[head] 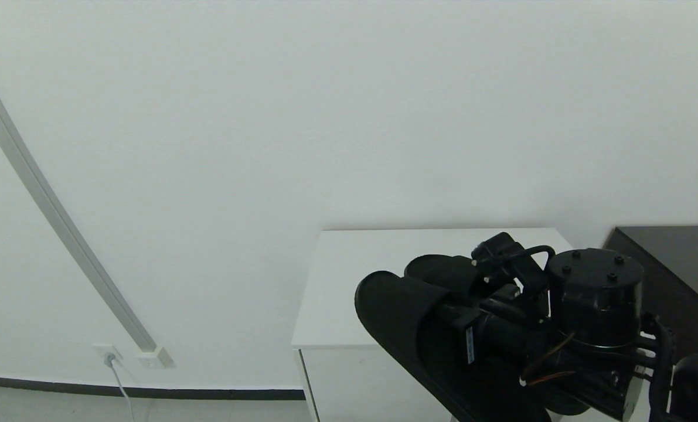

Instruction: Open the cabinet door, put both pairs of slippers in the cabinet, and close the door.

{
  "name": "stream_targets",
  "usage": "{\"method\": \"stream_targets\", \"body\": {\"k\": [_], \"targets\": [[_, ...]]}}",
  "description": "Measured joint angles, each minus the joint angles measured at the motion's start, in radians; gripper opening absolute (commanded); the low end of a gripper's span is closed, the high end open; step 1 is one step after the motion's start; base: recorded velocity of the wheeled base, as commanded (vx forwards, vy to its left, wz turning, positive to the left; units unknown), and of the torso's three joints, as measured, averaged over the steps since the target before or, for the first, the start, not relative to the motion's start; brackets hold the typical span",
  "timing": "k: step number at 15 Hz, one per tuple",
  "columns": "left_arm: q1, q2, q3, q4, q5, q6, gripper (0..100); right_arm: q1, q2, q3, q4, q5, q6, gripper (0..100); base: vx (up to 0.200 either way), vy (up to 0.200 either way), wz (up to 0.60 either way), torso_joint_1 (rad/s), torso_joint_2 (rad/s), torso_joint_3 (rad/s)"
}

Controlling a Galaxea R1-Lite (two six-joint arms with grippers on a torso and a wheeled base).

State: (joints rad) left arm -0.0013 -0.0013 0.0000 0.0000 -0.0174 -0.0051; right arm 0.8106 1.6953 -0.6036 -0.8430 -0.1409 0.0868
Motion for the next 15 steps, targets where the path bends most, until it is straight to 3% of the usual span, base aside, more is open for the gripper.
{"method": "stream_targets", "body": {"k": [10,15], "targets": [[0.0,0.0,0.0,0.0,-0.001,0.0,0,0.023,-0.004,0.036,-0.005,-0.002,-0.002,0,-0.2,0.0,0.0,0.001,0.0,0.0],[0.0,0.0,0.0,0.0,-0.001,0.001,0,0.023,0.003,0.041,-0.012,-0.001,-0.001,0,0.0,0.0,0.0,0.0,0.0,0.0]]}}
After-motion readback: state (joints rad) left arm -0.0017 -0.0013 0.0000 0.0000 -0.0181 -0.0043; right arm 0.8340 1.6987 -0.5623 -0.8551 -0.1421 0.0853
